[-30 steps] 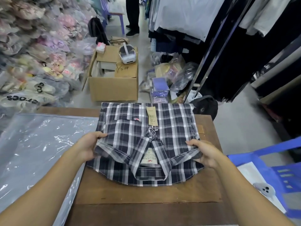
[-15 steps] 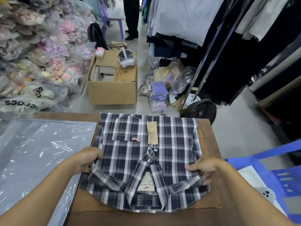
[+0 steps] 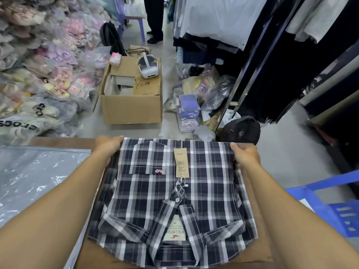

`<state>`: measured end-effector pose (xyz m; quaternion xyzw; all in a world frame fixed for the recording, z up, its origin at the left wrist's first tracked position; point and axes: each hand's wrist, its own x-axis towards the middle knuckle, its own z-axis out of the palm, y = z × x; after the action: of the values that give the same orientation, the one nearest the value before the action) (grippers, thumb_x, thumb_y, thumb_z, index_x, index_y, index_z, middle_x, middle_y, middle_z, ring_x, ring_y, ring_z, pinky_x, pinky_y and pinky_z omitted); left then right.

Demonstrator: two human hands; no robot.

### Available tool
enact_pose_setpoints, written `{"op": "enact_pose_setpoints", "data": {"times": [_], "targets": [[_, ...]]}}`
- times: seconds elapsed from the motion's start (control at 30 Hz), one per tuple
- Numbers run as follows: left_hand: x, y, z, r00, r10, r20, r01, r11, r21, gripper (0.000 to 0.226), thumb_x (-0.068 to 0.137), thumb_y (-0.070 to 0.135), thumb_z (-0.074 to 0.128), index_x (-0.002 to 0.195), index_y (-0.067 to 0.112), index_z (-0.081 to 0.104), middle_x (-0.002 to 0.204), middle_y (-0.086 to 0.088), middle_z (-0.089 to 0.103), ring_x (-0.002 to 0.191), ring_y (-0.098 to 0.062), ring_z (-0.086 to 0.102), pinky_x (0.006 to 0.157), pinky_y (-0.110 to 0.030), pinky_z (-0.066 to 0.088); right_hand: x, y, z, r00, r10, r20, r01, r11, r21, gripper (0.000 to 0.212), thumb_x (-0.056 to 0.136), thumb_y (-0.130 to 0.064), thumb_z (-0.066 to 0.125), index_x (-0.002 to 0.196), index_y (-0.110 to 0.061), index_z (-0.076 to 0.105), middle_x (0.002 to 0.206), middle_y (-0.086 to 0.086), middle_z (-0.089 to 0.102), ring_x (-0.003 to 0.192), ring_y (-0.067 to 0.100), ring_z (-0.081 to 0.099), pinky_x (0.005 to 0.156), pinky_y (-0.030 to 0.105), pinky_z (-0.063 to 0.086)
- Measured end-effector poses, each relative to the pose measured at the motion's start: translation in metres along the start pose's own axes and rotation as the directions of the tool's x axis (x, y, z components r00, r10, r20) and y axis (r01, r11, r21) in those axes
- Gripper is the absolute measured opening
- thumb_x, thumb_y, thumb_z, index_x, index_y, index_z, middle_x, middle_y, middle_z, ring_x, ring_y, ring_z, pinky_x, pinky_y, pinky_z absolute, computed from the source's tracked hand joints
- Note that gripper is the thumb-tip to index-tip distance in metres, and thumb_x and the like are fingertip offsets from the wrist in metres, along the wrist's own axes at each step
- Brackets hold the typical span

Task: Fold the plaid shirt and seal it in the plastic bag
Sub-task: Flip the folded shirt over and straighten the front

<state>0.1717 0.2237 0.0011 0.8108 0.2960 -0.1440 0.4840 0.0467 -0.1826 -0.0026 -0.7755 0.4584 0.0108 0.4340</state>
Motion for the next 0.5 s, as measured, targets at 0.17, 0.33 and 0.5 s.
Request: {"op": "enact_pose_setpoints", "data": {"times": [0.17, 0.33, 0.5], "targets": [[0.019, 0.007, 0.008, 0.994, -0.081, 0.068, 0.088, 0.991, -0.106, 0.025, 0.089, 0.012, 0.07, 0.106, -0.004, 0.061, 0.088, -0.014, 0.065, 0.079, -0.028, 0.062, 0.064, -0.038, 0.052, 0.018, 0.001, 0.007, 0.994, 0.091, 0.064, -0.099, 0.985, 0.145, 0.035, 0.086, -0.039, 0.074, 0.067, -0.018, 0.054, 0.073, 0.004, 0.064, 0.057, 0.02, 0.055, 0.052, 0.032, 0.043], [-0.011, 0.006, 0.014, 0.926, 0.342, -0.157, -0.256, 0.878, 0.406, 0.009, 0.093, 0.019, 0.063, 0.091, 0.01, 0.066, 0.103, -0.012, 0.066, 0.108, -0.034, 0.057, 0.09, -0.045, 0.047, 0.006, -0.004, 0.014, 0.993, -0.075, -0.092, 0.07, 0.996, -0.054, 0.028, 0.096, -0.037, 0.063, 0.09, -0.01, 0.06, 0.09, 0.009, 0.062, 0.09, 0.033, 0.061, 0.075, 0.034, 0.043], [-0.078, -0.023, 0.052, 0.61, 0.722, 0.327, -0.755, 0.405, 0.515, 0.072, 0.092, 0.067, 0.038, 0.148, 0.021, 0.035, 0.155, -0.003, 0.03, 0.145, -0.024, 0.023, 0.118, -0.051, 0.025, -0.031, 0.006, 0.04, 0.842, -0.514, -0.163, 0.393, 0.793, -0.466, 0.061, 0.096, -0.061, 0.043, 0.136, -0.016, 0.047, 0.146, 0.016, 0.042, 0.134, 0.035, 0.035, 0.108, 0.053, 0.029]]}}
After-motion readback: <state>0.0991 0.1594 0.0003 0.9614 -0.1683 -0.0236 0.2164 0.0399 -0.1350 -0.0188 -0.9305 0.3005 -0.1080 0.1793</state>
